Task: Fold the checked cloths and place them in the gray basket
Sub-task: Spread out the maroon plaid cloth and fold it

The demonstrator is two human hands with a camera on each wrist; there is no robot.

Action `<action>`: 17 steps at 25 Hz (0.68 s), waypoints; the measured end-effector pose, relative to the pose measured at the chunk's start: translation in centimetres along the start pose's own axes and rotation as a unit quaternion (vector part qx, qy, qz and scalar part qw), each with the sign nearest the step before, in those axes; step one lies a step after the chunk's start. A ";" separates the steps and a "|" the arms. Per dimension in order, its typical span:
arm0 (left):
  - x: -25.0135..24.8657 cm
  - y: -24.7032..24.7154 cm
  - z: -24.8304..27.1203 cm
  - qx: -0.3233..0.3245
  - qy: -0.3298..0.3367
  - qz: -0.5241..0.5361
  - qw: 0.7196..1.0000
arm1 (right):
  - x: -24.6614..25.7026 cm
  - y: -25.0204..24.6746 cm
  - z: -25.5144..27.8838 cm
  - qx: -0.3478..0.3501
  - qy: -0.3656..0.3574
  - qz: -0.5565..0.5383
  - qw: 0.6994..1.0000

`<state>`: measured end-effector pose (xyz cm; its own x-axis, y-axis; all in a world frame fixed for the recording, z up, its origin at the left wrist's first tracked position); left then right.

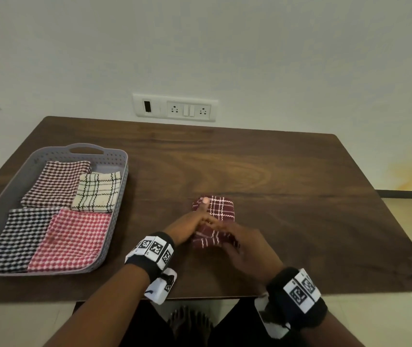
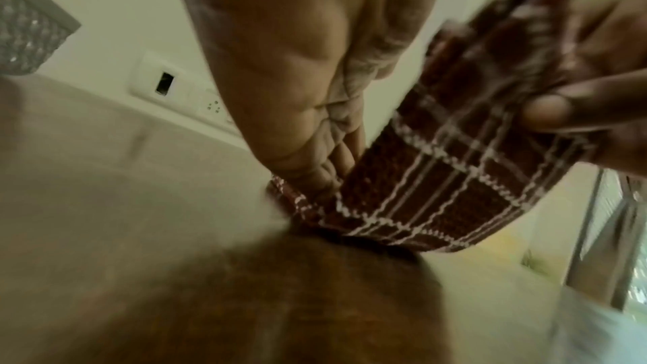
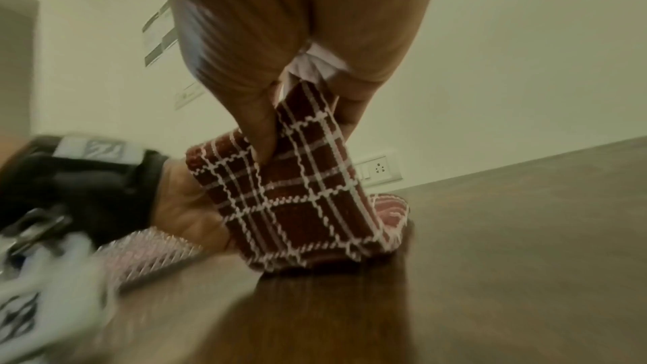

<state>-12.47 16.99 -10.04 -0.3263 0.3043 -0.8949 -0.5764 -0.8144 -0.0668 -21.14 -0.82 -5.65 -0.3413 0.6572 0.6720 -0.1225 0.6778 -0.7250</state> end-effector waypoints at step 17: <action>-0.1 -0.6 -4.2 -0.334 -0.050 -0.190 0.922 | -9.0 2.6 -10.1 -0.117 0.313 -0.005 0.943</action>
<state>-8.93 15.38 -11.77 -0.2818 0.6478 -0.7078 -0.0846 -0.7516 -0.6542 -9.00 -1.64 -12.11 0.2842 0.6666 0.6891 0.1113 0.6910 -0.7143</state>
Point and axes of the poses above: each hand's wrist, its own z-axis away from the middle knuckle, its own y-axis out of the palm, x = y × z, the point moved 1 cm from there along -z, towards the middle knuckle, and after that the axes turned 2 degrees about -x, right-handed, at the moved point
